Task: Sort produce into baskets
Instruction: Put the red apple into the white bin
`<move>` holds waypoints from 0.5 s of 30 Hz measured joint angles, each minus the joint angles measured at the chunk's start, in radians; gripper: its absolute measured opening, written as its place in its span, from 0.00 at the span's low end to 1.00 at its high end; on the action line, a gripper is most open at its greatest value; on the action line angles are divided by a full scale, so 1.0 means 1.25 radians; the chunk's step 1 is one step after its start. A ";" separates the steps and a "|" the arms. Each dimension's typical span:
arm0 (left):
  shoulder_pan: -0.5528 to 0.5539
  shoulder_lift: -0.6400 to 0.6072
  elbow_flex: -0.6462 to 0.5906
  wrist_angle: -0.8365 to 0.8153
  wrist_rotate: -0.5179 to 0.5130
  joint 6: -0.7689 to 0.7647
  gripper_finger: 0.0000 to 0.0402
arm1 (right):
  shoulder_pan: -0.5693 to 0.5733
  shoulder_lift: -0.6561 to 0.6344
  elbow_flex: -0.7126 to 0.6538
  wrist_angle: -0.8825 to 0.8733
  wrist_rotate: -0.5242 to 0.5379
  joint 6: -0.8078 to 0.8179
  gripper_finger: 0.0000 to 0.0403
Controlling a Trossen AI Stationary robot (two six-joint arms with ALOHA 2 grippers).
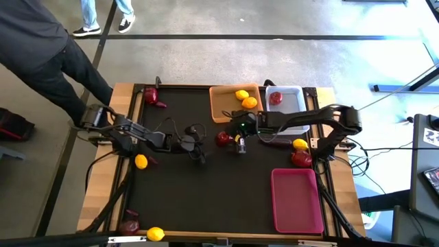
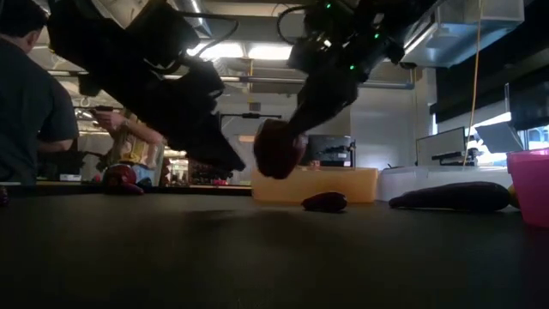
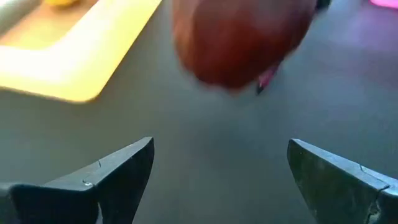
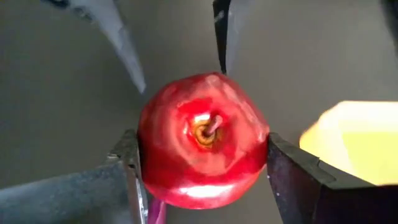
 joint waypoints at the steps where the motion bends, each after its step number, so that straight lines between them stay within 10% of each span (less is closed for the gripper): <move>1: -0.003 -0.007 0.000 -0.015 0.001 -0.010 0.90 | 0.000 -0.017 0.000 -0.024 0.010 0.000 0.49; 15: -0.004 -0.013 0.000 -0.047 0.001 -0.090 0.90 | -0.080 -0.343 0.001 -0.397 0.176 0.083 0.49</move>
